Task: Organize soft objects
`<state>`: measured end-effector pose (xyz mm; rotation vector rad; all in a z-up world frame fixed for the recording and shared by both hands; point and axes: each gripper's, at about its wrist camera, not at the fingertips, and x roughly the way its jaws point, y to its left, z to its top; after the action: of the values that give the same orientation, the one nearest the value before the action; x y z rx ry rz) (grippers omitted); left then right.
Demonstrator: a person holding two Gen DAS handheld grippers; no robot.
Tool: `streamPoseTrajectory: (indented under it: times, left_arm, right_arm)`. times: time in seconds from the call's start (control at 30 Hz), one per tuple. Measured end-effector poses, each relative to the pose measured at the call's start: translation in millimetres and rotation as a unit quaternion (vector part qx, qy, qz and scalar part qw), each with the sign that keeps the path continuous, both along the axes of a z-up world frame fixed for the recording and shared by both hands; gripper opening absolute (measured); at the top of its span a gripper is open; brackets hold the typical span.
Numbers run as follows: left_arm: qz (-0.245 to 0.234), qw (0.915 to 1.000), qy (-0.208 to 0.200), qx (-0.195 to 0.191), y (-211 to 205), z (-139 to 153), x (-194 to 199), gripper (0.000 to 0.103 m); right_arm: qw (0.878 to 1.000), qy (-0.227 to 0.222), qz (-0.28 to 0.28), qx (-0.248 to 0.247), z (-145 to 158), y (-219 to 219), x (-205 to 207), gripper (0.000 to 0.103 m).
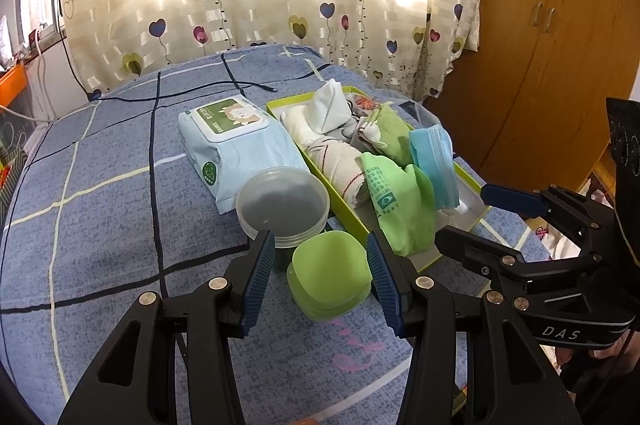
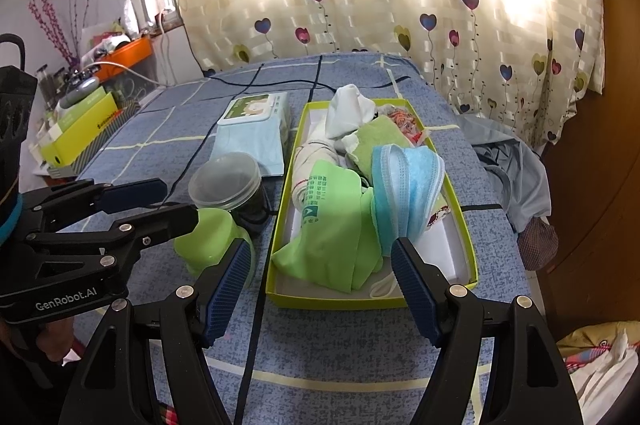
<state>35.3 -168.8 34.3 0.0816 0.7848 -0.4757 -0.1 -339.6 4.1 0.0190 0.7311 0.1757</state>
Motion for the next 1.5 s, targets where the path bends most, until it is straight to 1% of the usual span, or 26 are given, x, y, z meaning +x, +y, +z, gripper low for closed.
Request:
streamPoseTrajectory:
  times: [1.1,1.5]
  left_arm:
    - [0.005,0.9998,0.005,0.018,-2.4,-6.2,2.3,0.049]
    - [-0.002,0.9997,0.002,0.023,-6.7,-5.0,4.0,0.049]
  right_arm:
    - [1.0,0.001,0.0,0.0,0.3,0.1,1.4,0.073]
    - [1.0,0.002,-0.002,-0.001,0.3,0.1,2.9,0.073]
